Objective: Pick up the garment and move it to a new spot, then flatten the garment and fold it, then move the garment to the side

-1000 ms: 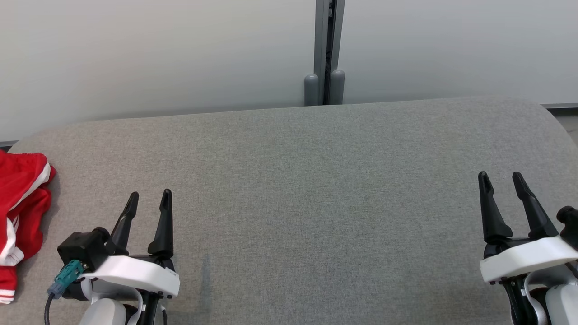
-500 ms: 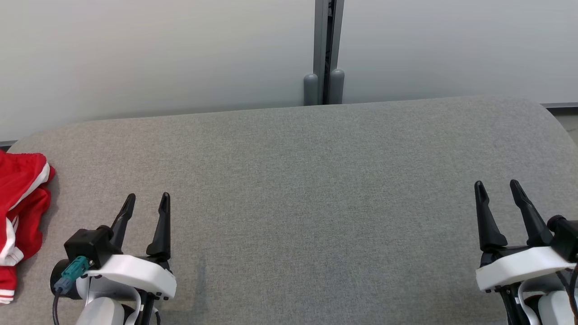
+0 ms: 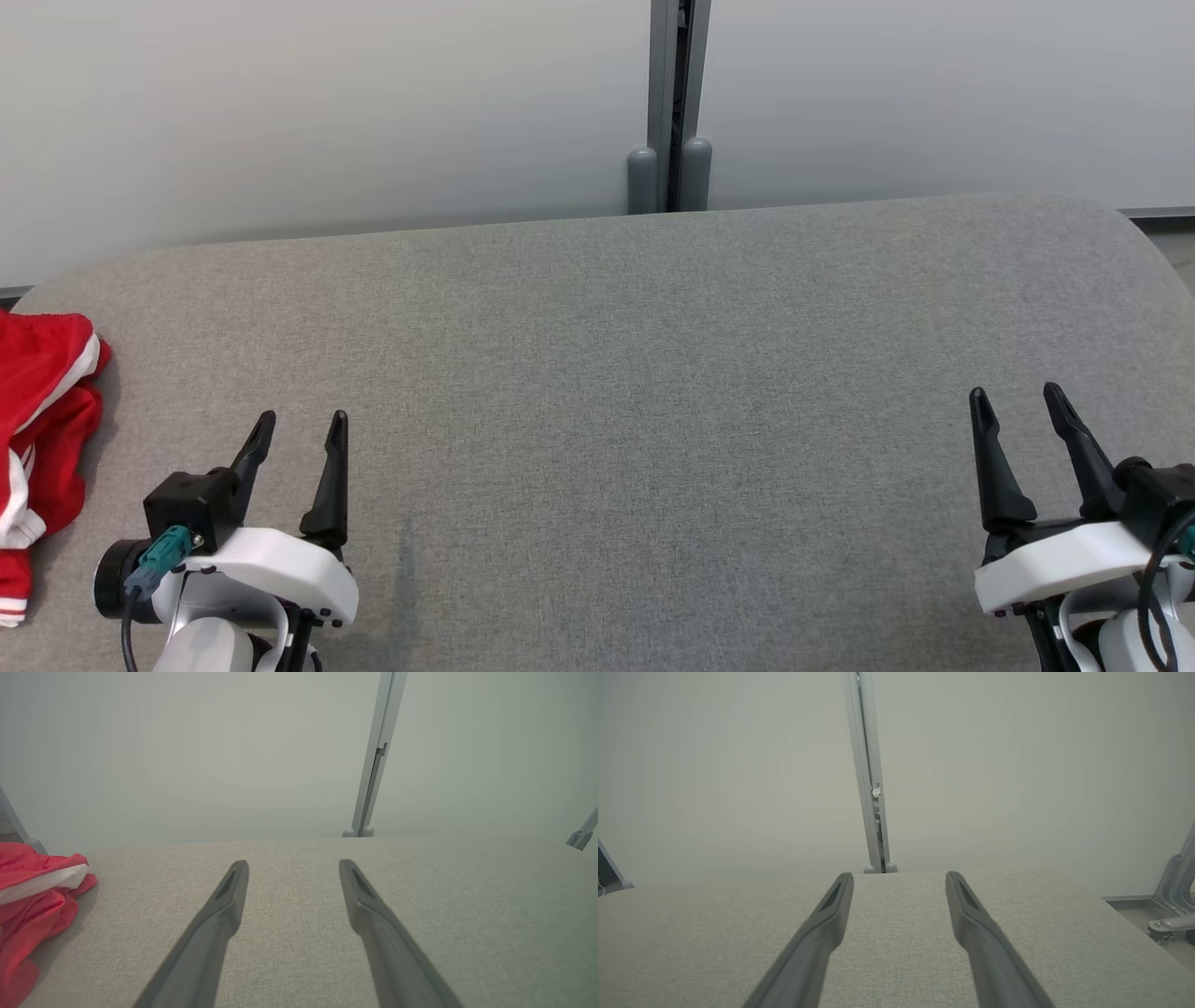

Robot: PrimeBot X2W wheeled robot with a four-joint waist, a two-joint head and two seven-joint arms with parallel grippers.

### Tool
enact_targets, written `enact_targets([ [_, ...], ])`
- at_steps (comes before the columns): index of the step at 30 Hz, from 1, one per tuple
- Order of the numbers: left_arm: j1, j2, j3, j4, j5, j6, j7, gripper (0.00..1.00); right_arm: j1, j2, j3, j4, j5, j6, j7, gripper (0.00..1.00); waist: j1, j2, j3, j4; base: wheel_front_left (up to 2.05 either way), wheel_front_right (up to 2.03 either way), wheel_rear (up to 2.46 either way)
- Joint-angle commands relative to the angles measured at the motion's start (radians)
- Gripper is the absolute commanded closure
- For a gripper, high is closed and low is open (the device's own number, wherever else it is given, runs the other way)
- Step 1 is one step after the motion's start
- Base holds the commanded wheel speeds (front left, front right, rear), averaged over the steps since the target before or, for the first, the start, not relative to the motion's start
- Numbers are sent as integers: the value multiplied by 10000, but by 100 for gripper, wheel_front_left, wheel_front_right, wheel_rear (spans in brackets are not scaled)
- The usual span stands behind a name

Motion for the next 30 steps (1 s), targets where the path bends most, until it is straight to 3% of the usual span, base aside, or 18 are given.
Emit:
enact_targets([
  [1,-99,81,55,-2,148,60,14,0,16,-64,17,22,-140,42,-131,0,0,0,6,-2,0,0,0],
  [14,143,160,148,-116,681,289,130,0,-15,-66,61,255,-483,36,-497,0,0,0,91,-14,0,0,0],
  [30,300,216,165,-213,348,401,190,0,-151,-100,-10,560,21,36,-465,0,0,0,123,25,0,0,0],
])
